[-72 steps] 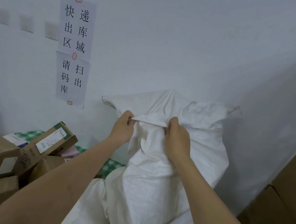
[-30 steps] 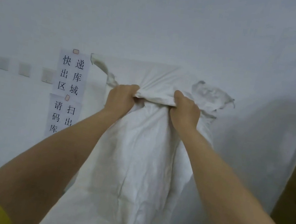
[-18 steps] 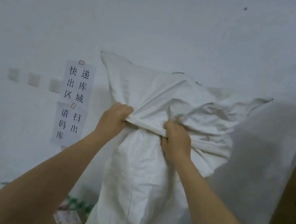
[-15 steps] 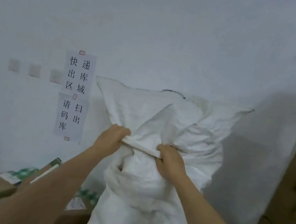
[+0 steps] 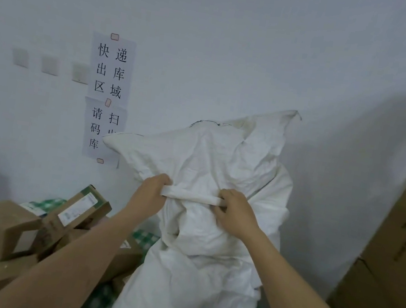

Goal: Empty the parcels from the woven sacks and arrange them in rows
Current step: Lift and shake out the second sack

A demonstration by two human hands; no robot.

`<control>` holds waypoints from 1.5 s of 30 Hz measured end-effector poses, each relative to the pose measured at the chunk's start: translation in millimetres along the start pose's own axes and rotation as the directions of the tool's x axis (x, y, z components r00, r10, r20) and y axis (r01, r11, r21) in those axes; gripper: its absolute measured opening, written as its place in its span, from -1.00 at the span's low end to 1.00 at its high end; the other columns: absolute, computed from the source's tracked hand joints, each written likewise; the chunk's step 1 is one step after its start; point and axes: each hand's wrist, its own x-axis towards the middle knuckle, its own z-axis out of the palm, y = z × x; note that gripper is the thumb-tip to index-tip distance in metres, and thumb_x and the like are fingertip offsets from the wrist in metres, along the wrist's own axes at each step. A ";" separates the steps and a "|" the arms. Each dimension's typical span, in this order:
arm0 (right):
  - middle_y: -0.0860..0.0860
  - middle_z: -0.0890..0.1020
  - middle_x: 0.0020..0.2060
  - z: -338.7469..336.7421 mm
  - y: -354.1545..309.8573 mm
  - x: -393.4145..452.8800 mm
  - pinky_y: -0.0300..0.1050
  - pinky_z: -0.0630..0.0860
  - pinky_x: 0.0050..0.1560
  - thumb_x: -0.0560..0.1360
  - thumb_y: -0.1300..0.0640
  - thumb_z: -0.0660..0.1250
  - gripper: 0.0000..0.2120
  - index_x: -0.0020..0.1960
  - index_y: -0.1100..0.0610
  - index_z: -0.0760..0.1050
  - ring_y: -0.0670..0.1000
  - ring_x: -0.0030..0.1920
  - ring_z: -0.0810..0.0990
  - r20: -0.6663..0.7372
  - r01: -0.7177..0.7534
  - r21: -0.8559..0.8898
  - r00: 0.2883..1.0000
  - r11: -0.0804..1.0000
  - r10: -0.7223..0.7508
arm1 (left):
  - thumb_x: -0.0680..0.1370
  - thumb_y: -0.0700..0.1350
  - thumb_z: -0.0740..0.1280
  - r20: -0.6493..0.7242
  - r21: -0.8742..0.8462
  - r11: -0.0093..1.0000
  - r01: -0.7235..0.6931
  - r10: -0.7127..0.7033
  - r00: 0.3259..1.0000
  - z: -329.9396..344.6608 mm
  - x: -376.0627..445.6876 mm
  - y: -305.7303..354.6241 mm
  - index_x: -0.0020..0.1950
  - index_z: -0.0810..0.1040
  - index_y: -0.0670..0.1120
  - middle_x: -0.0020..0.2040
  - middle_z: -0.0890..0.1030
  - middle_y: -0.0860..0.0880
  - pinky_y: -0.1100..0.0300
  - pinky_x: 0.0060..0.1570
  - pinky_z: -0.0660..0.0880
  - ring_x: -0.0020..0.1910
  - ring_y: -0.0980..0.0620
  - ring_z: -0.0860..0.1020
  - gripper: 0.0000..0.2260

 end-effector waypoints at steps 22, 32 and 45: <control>0.13 0.57 -0.23 -53.9 24.3 50.3 -0.11 0.43 -0.44 -0.17 0.28 0.59 -0.40 -0.13 0.10 0.61 0.12 -0.31 0.55 -0.072 -0.009 -0.774 0.995 0.633 -0.073 | 0.42 -0.45 0.17 0.048 -0.066 0.994 -0.086 0.089 0.995 -1.8 4.9 29.3 -0.27 0.43 -0.29 -0.33 0.42 -0.17 0.30 -0.31 0.24 -0.31 -0.01 0.37 -0.87; 0.03 0.47 -0.26 -82.7 21.8 46.4 -0.10 0.26 -0.41 0.50 0.08 0.34 -0.49 0.31 0.18 0.16 0.10 -0.27 0.47 -0.142 -0.224 -0.323 0.972 0.919 0.186 | 0.53 0.01 0.34 -0.060 0.062 0.990 0.127 -0.123 0.991 -9.2 7.7 47.4 0.25 0.19 -0.12 -0.17 0.52 -0.02 0.16 -0.38 0.32 -0.21 -0.14 0.57 -0.55; 0.10 0.36 0.21 -75.7 26.1 -5.6 0.15 0.25 0.24 0.53 0.10 0.24 -0.72 0.24 0.04 0.40 0.19 0.27 0.26 -0.099 -0.399 -0.371 0.915 0.839 0.391 | 0.51 -0.05 0.34 0.077 0.237 0.961 0.142 -0.164 0.983 2.9 28.9 73.8 0.55 -0.13 0.17 0.35 0.14 -0.16 0.02 0.07 0.40 0.28 -0.21 0.25 -0.21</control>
